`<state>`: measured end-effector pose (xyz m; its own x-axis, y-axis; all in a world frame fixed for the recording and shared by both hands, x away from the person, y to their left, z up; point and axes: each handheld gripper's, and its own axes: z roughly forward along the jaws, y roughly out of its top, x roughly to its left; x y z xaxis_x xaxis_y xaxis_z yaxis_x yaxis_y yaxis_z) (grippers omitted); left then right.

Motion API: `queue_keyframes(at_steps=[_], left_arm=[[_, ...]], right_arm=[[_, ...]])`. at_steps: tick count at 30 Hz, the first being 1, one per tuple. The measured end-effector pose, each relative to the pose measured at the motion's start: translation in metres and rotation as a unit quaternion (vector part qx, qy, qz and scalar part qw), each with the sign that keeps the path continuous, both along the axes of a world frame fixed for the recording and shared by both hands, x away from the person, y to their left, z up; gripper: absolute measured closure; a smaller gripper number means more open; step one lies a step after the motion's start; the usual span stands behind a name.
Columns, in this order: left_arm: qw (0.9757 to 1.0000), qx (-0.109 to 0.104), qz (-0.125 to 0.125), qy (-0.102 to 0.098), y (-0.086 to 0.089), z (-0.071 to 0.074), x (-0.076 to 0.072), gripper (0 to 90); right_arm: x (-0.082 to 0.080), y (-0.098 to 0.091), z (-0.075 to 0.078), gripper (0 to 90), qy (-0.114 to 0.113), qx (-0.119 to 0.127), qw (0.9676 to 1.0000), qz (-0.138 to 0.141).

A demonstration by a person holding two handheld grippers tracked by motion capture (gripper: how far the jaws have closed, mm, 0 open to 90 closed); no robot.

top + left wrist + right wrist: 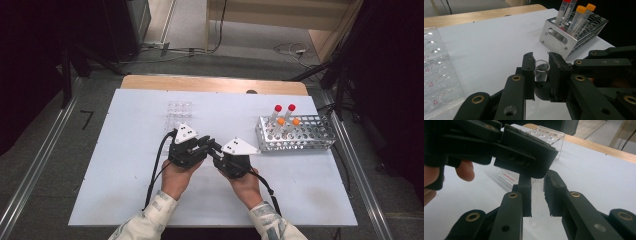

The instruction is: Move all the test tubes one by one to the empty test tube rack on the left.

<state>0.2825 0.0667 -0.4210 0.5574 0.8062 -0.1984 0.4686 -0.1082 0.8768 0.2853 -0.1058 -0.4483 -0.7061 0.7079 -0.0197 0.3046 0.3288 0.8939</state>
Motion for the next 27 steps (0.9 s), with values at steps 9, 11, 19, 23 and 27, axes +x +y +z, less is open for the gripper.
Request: queue_keyframes(at_steps=[9,11,19,23,27], left_arm=[[0.9999,-0.002,0.010,-0.013,0.006,0.011,0.005,77.4],[0.9997,-0.006,0.016,-0.017,0.010,0.015,0.007,77.4],[0.9988,-0.007,0.038,-0.030,0.025,0.033,0.018,77.3],[0.9981,0.001,0.053,-0.033,0.031,0.040,0.026,77.3],[0.9972,0.006,0.065,-0.037,0.035,0.044,0.033,77.3]], right_arm=[[0.005,-0.008,0.004,49.6,0.032,0.009,0.9991,0.025],[0.004,-0.015,0.006,46.1,0.035,0.005,0.9990,0.025],[-0.003,-0.039,0.005,41.4,0.047,0.011,0.9986,0.023],[-0.006,-0.050,0.002,38.7,0.052,0.017,0.9984,0.016],[-0.007,-0.058,-0.002,37.9,0.060,0.024,0.9979,0.011]])
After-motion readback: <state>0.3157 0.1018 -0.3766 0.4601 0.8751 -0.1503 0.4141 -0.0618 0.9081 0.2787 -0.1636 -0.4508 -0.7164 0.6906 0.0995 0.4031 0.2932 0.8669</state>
